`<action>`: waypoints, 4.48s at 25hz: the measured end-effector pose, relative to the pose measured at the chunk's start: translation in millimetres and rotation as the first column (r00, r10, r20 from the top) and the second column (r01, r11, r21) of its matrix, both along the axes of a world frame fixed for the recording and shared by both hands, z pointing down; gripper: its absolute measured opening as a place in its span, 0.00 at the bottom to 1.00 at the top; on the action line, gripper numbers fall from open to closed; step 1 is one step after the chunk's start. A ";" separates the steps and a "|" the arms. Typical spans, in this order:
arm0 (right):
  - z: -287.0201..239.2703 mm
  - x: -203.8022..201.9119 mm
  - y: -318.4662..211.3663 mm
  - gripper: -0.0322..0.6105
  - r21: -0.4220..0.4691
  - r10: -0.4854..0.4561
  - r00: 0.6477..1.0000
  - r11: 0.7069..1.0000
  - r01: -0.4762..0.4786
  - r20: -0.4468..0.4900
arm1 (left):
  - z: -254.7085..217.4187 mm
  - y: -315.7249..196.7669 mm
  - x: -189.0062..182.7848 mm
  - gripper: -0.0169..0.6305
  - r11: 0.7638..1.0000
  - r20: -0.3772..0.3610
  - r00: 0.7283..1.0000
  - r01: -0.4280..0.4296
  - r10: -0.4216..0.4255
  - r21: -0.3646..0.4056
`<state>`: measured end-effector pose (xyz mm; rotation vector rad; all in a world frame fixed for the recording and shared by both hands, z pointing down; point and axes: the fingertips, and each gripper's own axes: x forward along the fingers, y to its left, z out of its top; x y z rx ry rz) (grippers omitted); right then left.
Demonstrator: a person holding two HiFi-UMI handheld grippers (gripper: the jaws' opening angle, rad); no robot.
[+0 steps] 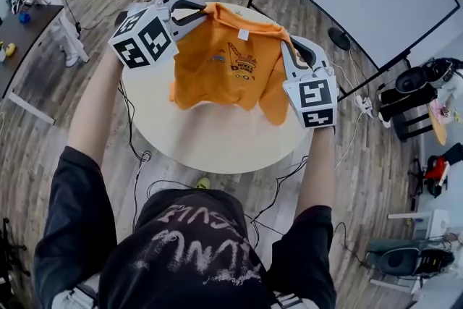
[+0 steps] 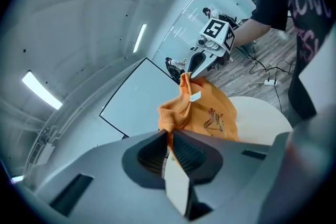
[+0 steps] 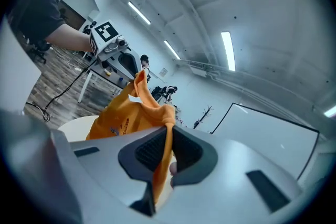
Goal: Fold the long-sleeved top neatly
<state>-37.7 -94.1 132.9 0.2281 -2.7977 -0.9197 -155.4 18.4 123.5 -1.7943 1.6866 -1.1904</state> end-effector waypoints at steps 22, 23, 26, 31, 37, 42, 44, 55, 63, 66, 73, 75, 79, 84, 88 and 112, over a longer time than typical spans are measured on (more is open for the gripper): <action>-43.6 75.2 120.7 0.10 0.036 0.008 1.000 0.999 -0.008 -0.021 | -39.3 117.5 79.8 0.09 0.993 -0.010 0.993 -0.114 0.114 -0.002; -36.1 70.4 114.8 0.10 0.022 0.013 0.999 1.000 -0.012 -0.038 | -32.0 111.7 76.0 0.09 0.993 -0.023 0.993 -0.113 0.112 -0.025; -3.5 59.7 96.1 0.10 -0.030 0.019 0.996 0.999 -0.022 -0.088 | 3.6 91.4 65.4 0.09 0.990 -0.077 0.992 -0.107 0.100 -0.093; 87.1 27.8 54.8 0.10 -0.126 0.041 0.984 0.990 -0.063 -0.172 | 99.6 50.5 30.2 0.09 0.981 -0.171 0.983 -0.093 0.064 -0.169; 177.9 -11.4 -11.7 0.10 -0.210 0.083 0.962 0.968 -0.140 -0.260 | 192.4 -17.5 -9.8 0.09 0.964 -0.211 0.977 -0.086 0.033 -0.250; 207.1 -37.7 -75.5 0.10 -0.244 0.095 0.942 0.953 -0.180 -0.322 | 217.3 -81.3 -38.5 0.09 0.951 -0.248 0.968 -0.099 0.024 -0.292; 216.9 -45.1 -97.3 0.10 -0.254 0.103 0.936 0.947 -0.196 -0.338 | 226.0 -104.3 -46.5 0.09 0.945 -0.252 0.968 -0.099 0.018 -0.311; 302.3 -136.8 -215.5 0.10 -0.300 0.145 0.901 0.911 -0.282 -0.408 | 313.2 -226.4 -144.7 0.10 0.931 -0.318 0.945 -0.042 -0.082 -0.363; 368.1 -142.4 -253.2 0.16 -0.310 0.172 0.868 0.887 -0.342 -0.465 | 376.1 -266.2 -164.9 0.15 0.913 -0.326 0.927 0.038 -0.184 -0.405; 382.3 -134.6 -267.5 0.21 -0.341 0.179 0.862 0.865 -0.368 -0.475 | 388.8 -275.2 -172.4 0.19 0.906 -0.321 0.924 0.061 -0.210 -0.418; 389.4 -110.6 -273.9 0.21 -0.386 0.204 0.866 0.832 -0.399 -0.456 | 387.4 -270.6 -178.2 0.20 0.898 -0.303 0.924 0.086 -0.234 -0.432; 386.0 -102.6 -272.1 0.19 -0.386 0.218 0.868 0.828 -0.407 -0.446 | 385.3 -262.2 -177.6 0.17 0.894 -0.294 0.925 0.094 -0.241 -0.438; 378.0 -82.8 -259.0 0.12 -0.389 0.236 0.869 0.821 -0.418 -0.435 | 378.1 -235.3 -175.9 0.08 0.888 -0.294 0.915 0.126 -0.277 -0.442; 364.6 -61.9 -233.5 0.06 -0.401 0.258 0.872 0.809 -0.430 -0.415 | 366.5 -195.1 -176.4 0.05 0.882 -0.333 0.883 0.165 -0.331 -0.441; 344.7 -39.8 -210.4 0.06 -0.399 0.292 0.872 0.801 -0.447 -0.393 | 353.4 -157.6 -167.5 0.05 0.891 -0.348 0.876 0.174 -0.335 -0.420; 390.1 116.0 36.8 0.29 -0.281 0.264 0.742 0.806 -0.520 -0.617 | 401.3 27.7 25.4 0.06 0.827 -0.336 0.942 -0.186 -0.003 -0.530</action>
